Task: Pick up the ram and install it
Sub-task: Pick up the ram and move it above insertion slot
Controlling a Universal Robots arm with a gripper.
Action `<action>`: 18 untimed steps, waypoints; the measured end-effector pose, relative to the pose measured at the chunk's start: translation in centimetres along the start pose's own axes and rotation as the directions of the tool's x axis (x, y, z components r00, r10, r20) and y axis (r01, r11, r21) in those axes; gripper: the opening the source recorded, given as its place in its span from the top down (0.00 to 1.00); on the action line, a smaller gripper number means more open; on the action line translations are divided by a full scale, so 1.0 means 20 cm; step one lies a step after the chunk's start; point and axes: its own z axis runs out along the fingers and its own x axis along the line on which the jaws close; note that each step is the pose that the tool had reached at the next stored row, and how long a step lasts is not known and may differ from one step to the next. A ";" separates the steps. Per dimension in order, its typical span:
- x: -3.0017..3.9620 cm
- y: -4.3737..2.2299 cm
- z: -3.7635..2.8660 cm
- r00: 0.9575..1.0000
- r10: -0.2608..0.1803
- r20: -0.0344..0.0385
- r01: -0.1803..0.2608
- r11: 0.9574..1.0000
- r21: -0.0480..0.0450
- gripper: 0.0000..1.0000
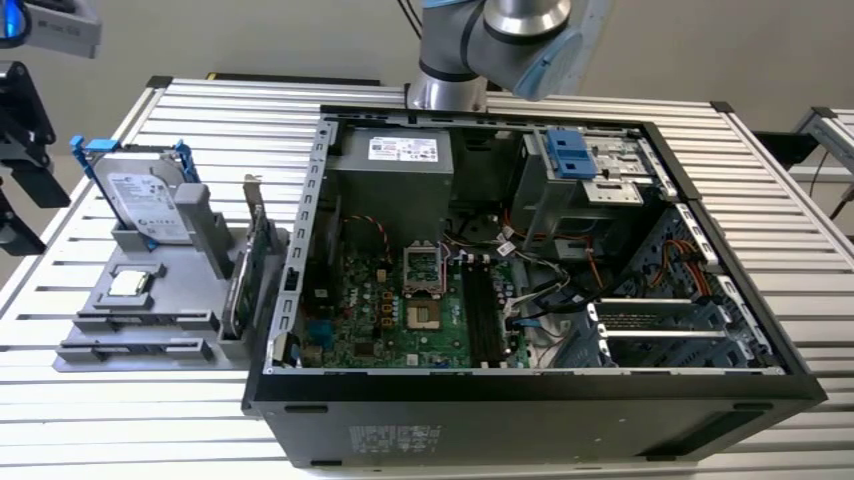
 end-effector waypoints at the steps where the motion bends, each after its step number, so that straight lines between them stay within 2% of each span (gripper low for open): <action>1: 0.000 0.000 0.004 1.000 0.000 0.000 0.000 1.000 0.000 0.00; 11: 0.002 0.000 0.049 1.000 0.004 0.000 -0.004 1.000 0.000 0.00; 18: 0.003 0.000 0.081 1.000 0.028 0.000 -0.028 1.000 0.001 0.00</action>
